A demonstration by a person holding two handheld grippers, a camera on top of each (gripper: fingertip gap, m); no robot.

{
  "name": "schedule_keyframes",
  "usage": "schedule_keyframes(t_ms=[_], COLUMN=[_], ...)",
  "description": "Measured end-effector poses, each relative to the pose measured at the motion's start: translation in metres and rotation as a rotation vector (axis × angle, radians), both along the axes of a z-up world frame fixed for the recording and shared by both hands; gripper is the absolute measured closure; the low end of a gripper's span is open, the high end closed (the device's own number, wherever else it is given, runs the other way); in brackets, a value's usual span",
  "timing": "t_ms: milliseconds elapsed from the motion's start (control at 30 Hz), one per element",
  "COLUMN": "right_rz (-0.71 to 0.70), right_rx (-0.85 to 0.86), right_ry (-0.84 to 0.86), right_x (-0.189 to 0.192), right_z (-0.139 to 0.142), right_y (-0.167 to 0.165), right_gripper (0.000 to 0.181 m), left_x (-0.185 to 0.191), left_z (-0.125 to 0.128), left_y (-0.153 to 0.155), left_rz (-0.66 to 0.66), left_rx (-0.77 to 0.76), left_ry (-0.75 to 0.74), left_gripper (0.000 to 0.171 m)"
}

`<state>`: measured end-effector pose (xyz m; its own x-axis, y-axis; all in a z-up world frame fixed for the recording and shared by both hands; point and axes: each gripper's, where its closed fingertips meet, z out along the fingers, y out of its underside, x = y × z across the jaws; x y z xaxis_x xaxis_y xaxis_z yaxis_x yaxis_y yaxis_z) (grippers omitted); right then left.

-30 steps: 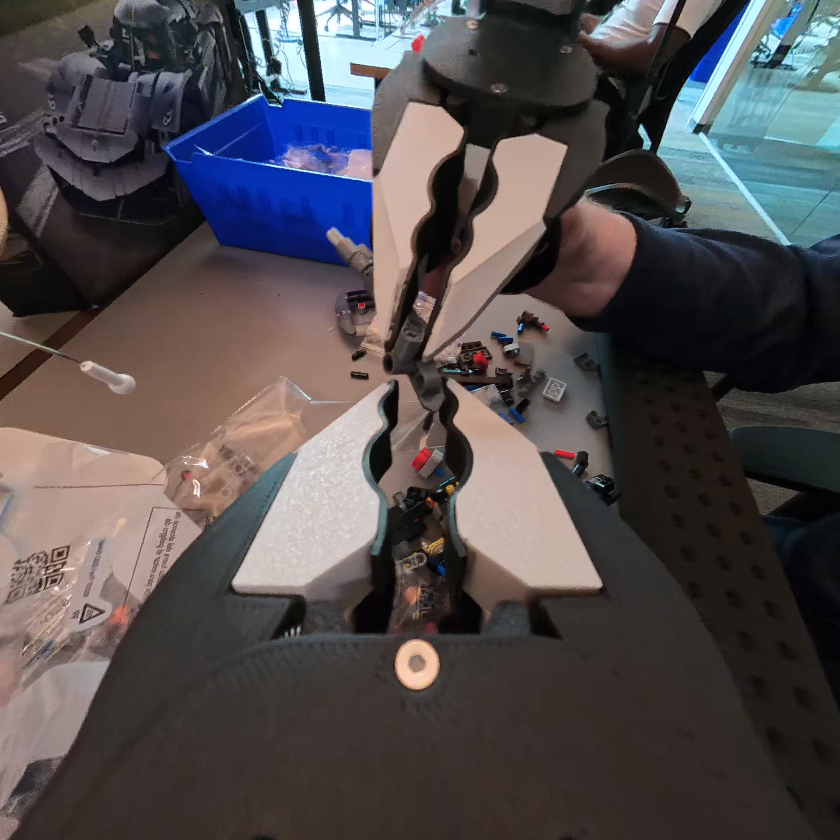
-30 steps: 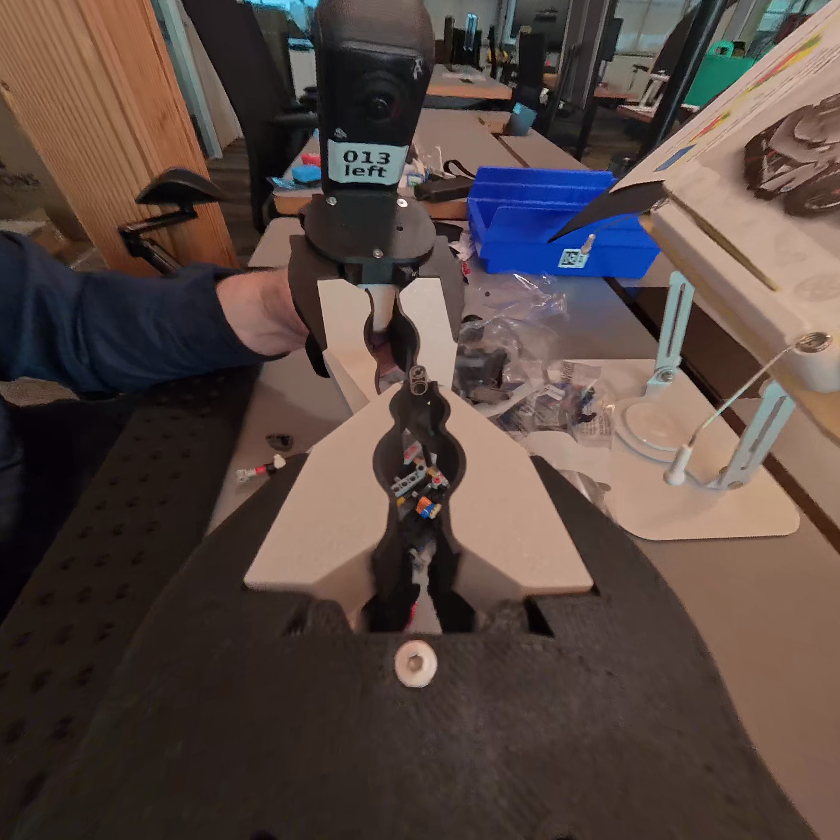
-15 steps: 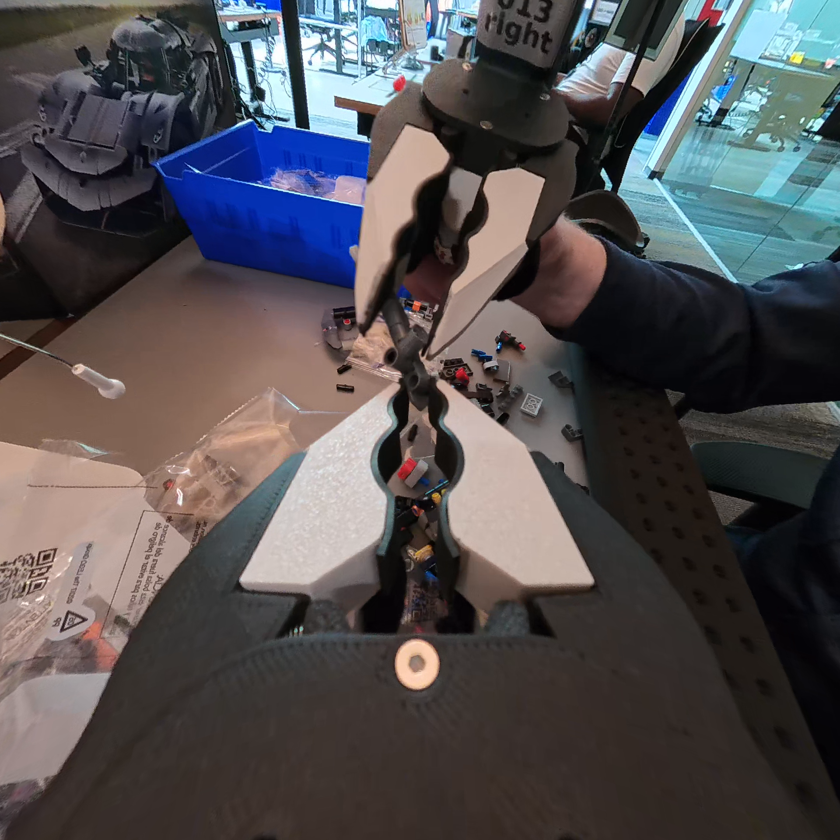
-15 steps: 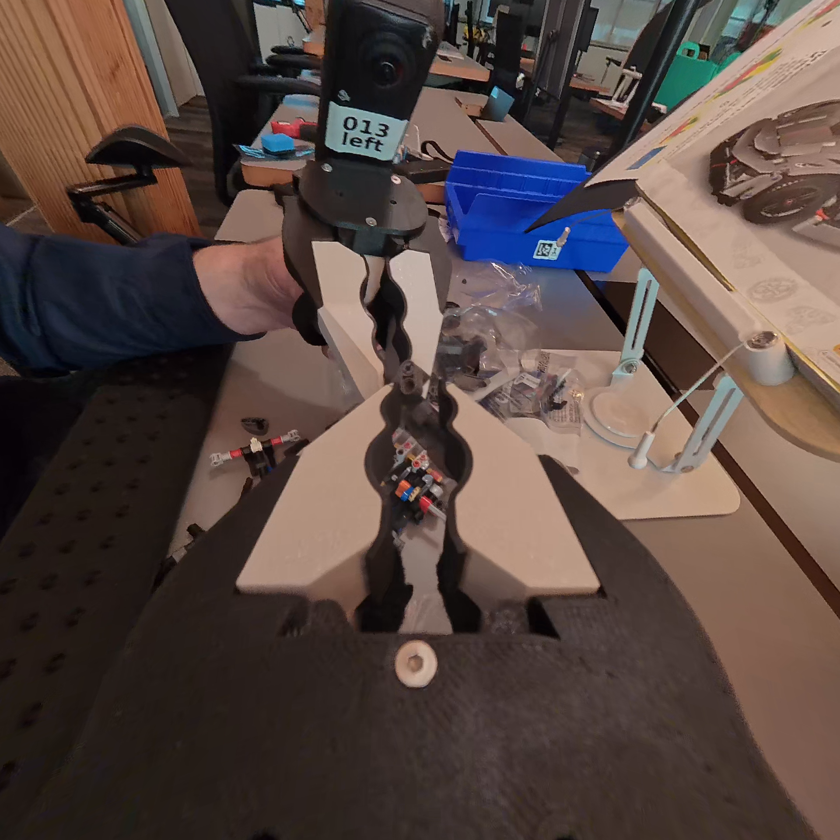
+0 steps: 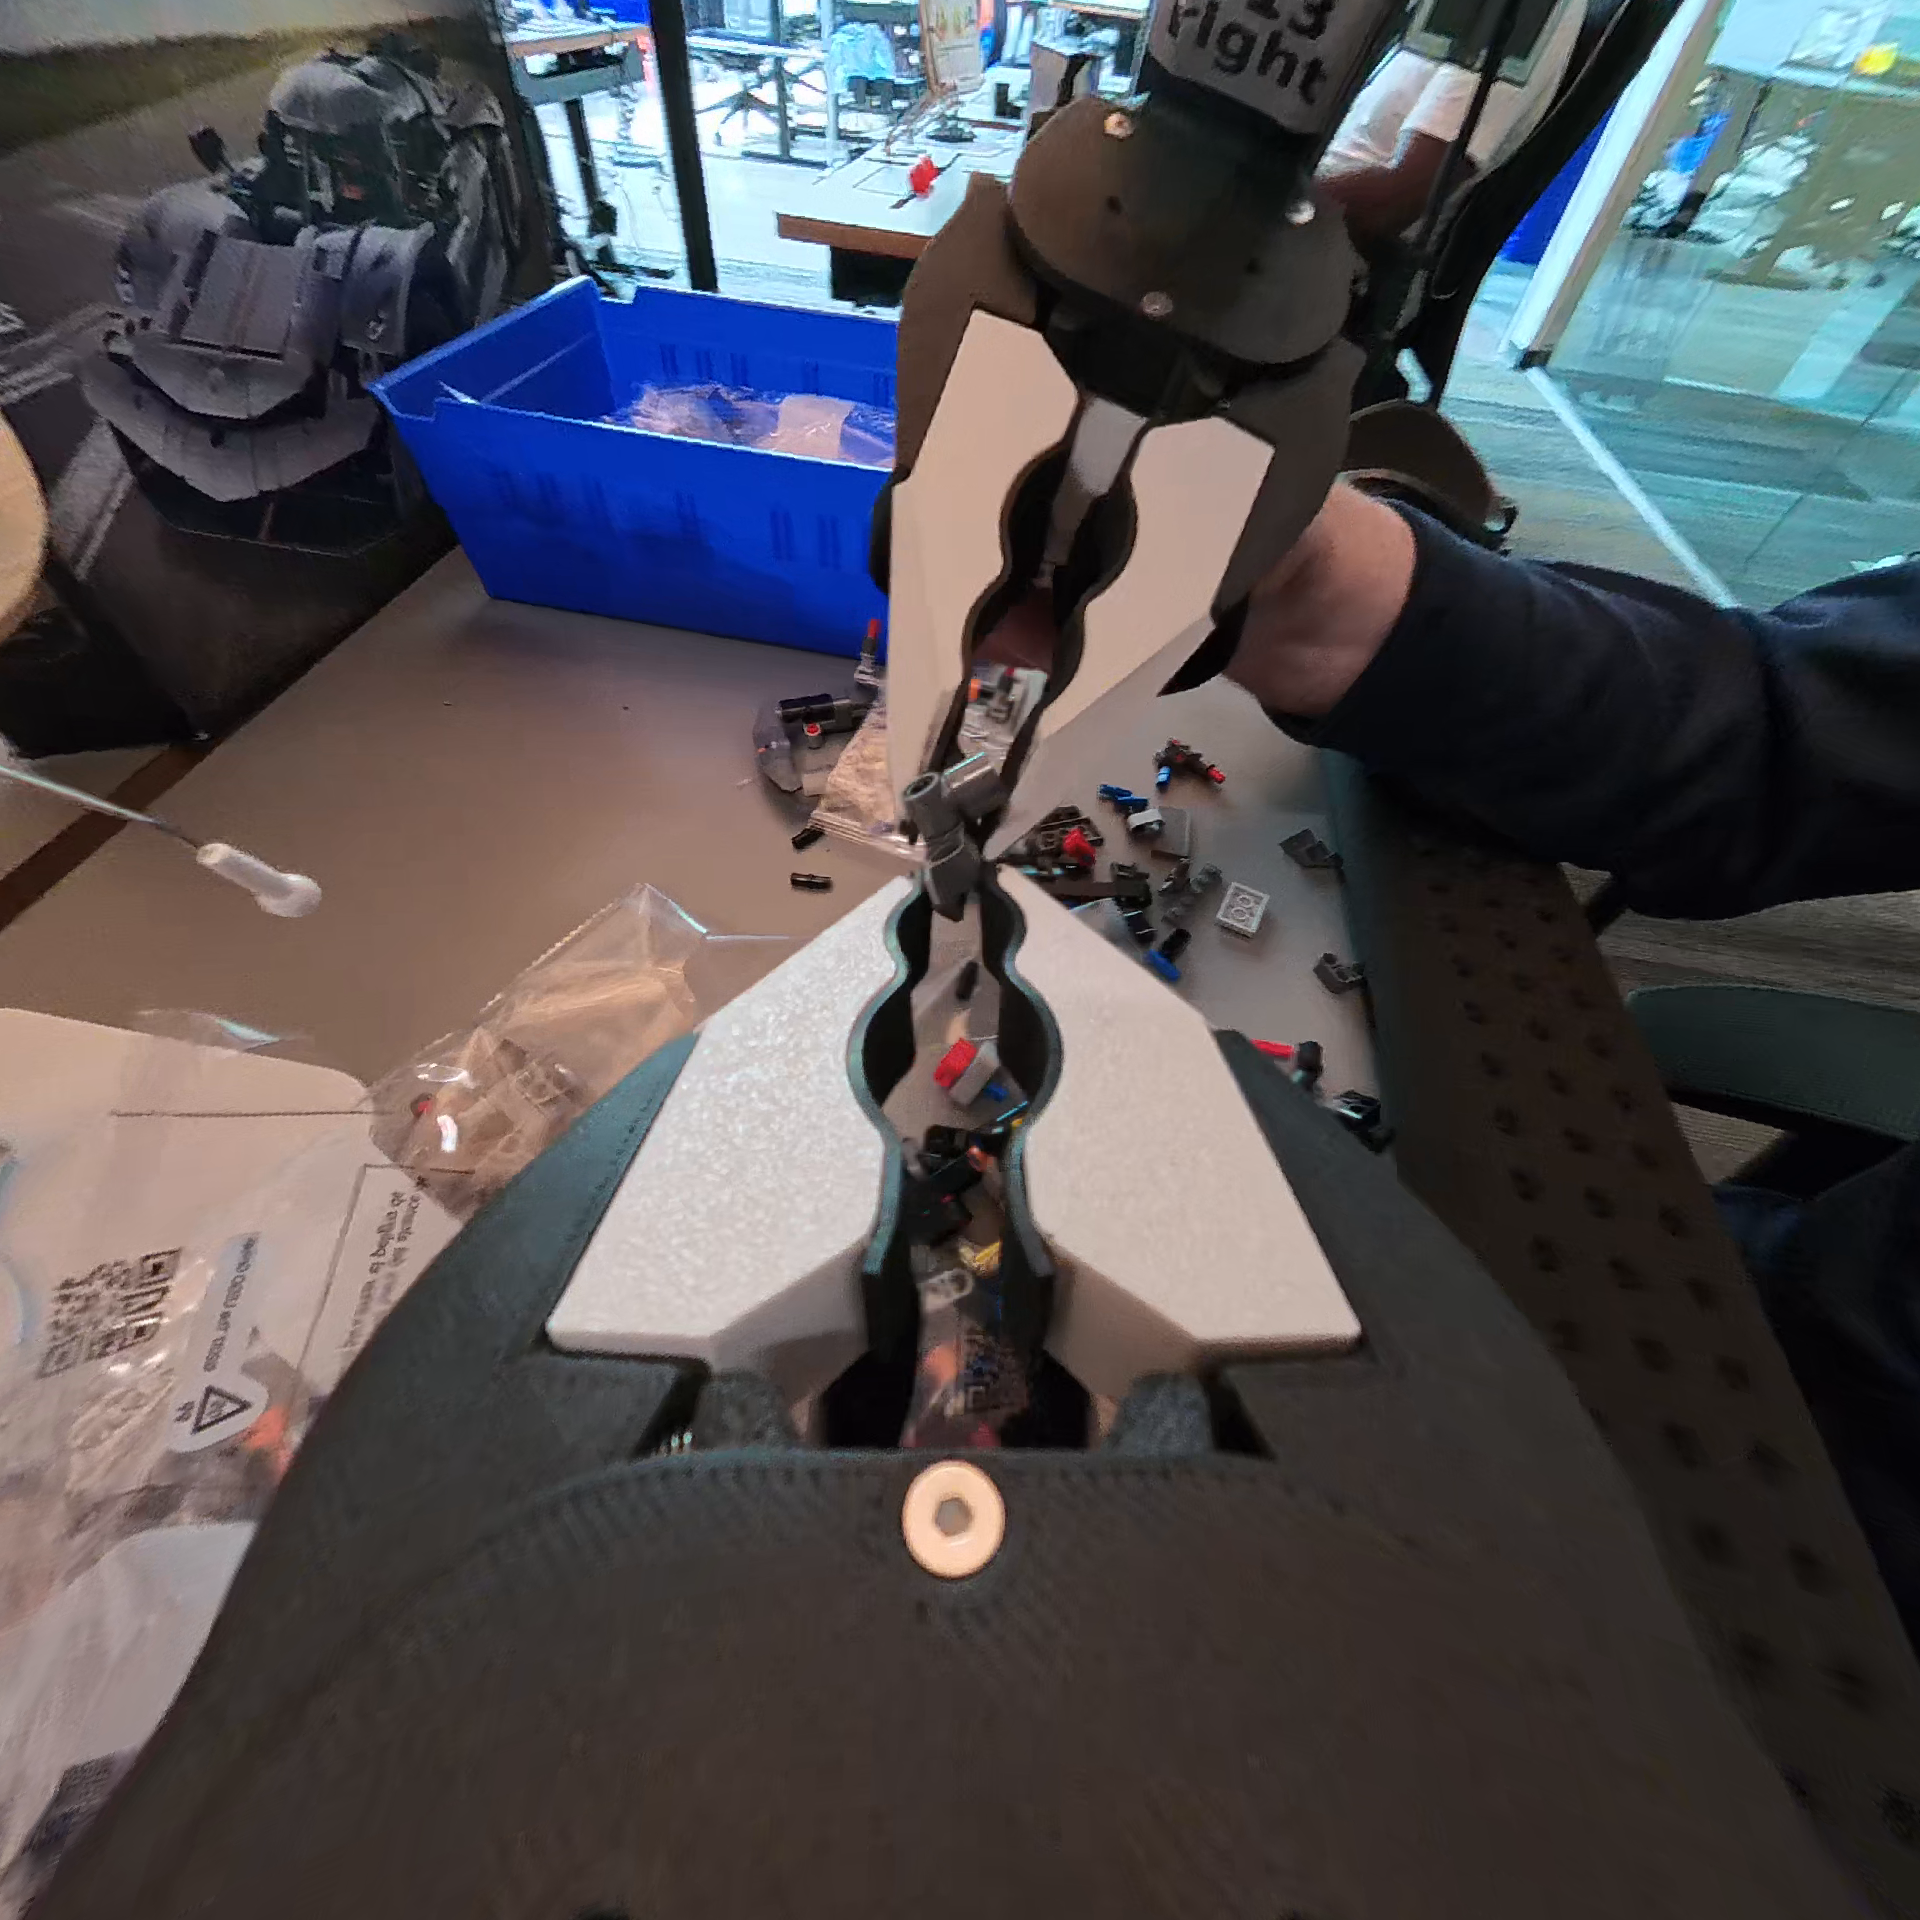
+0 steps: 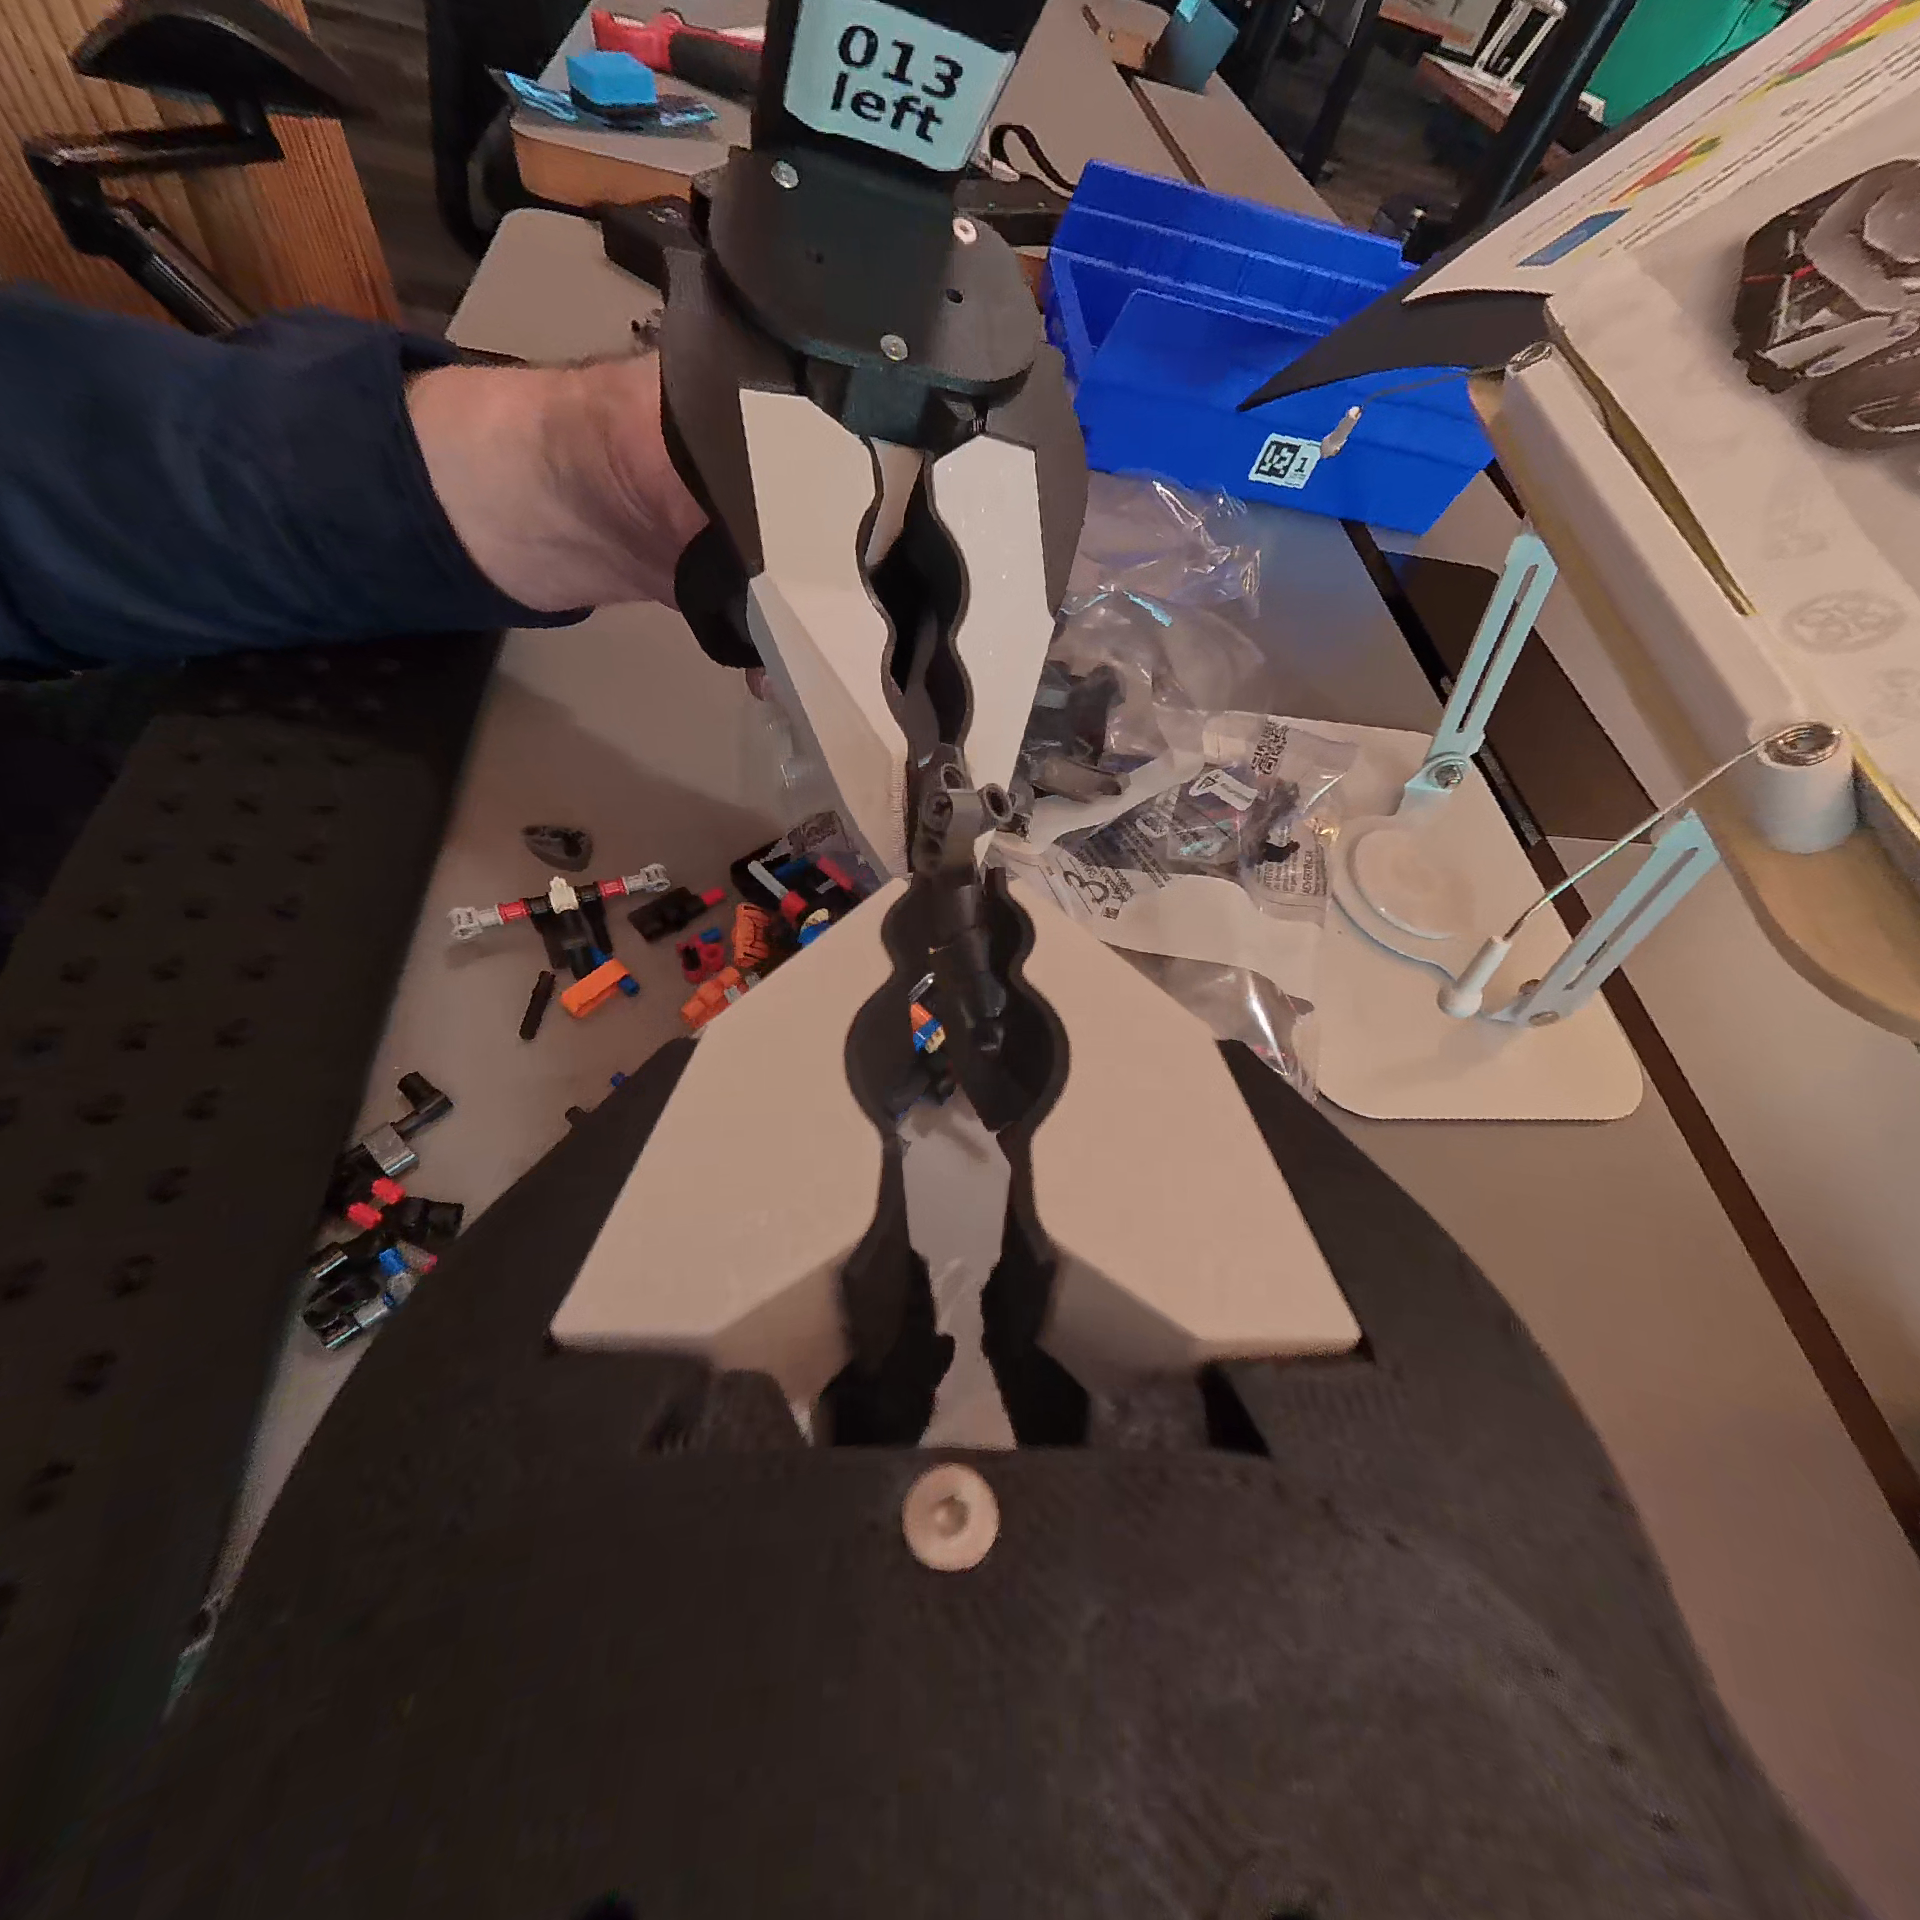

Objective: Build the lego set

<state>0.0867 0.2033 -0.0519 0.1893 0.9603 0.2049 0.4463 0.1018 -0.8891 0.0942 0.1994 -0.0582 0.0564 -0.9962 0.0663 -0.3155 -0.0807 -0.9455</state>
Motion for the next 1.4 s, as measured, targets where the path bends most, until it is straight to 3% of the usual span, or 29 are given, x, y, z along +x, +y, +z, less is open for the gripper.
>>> schedule_keyframes(t_ms=[100,233,367,700,1000,1400], right_rz=[-0.041,-0.056,-0.057,-0.062,-0.08,-0.141], right_rx=[0.017,0.03,0.047,0.064,0.077,0.11], right_ry=[-0.047,-0.087,-0.111,-0.15,-0.205,-0.143], right_x=[0.002,0.001,0.001,0.001,0.003,0.006], right_z=[-0.006,-0.011,-0.014,-0.017,-0.025,-0.013], right_y=[0.006,0.007,0.007,0.007,0.011,0.019], right_gripper=[0.174,0.174,0.174,0.174,0.174,0.174], left_x=[-0.001,0.001,0.0,0.001,0.003,0.008], left_z=[0.001,-0.002,-0.001,-0.001,-0.008,0.005], left_y=[0.007,0.009,0.01,0.013,0.014,0.027], left_rz=[0.058,0.091,0.099,0.135,0.187,0.29], left_rx=[0.08,0.172,0.193,0.278,0.572,0.358], left_ry=[0.023,0.07,0.066,0.098,0.248,0.1], left_gripper=[0.156,0.157,0.161,0.146,0.156,0.158])
